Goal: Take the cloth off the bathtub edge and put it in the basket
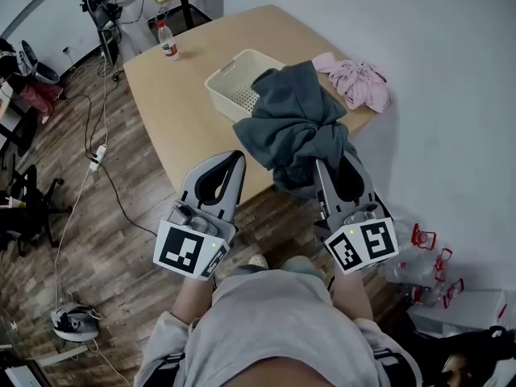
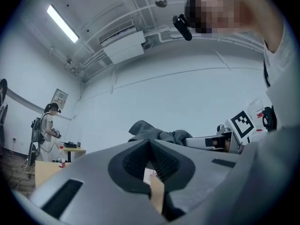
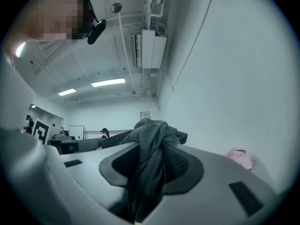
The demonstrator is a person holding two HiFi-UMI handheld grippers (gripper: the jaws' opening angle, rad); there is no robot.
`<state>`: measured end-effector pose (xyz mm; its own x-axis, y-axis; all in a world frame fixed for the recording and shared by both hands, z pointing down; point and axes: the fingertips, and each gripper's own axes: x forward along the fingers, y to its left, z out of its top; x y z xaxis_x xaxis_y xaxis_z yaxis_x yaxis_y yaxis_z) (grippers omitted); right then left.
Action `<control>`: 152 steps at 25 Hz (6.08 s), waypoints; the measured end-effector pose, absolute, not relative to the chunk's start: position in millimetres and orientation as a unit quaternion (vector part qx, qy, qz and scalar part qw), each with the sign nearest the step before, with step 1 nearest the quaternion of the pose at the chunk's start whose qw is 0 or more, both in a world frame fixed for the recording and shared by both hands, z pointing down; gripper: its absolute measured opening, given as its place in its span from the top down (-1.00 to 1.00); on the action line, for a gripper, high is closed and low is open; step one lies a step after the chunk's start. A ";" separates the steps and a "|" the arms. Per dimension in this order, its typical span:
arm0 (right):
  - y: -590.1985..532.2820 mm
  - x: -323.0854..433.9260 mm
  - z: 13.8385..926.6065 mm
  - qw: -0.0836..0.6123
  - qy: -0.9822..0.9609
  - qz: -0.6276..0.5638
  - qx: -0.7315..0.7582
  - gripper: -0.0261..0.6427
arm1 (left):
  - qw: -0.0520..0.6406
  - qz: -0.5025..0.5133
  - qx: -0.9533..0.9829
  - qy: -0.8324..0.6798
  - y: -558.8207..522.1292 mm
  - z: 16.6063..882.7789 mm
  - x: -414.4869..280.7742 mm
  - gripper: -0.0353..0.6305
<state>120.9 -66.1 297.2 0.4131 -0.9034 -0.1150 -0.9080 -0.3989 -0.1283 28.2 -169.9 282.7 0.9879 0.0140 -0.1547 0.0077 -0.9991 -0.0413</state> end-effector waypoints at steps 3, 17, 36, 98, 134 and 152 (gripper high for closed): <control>-76.7 119.9 296.8 0.080 0.539 0.013 -0.838 0.50 | 0.019 0.078 -0.997 -0.005 -180.8 284.3 26.5 0.91; -114.7 126.6 283.8 0.050 0.566 0.034 -0.822 0.50 | 0.019 0.076 -0.996 0.047 -215.8 287.6 16.7 0.91; -181.8 230.5 270.5 0.058 0.654 0.028 -0.753 0.50 | 0.025 0.076 -0.986 0.143 -252.8 275.7 105.4 0.90; -358.1 337.6 487.9 -0.107 0.777 -0.225 -0.578 0.50 | -0.015 0.008 -0.914 0.405 -302.7 333.9 178.8 0.91; -364.5 333.3 532.9 -0.224 0.753 -0.208 -0.584 0.26 | -0.028 -0.001 -0.913 0.408 -300.0 341.5 153.2 0.90; -294.8 300.3 422.6 -0.103 0.761 -0.136 -0.626 0.89 | -0.017 0.020 -0.948 0.318 -251.0 328.8 133.2 0.91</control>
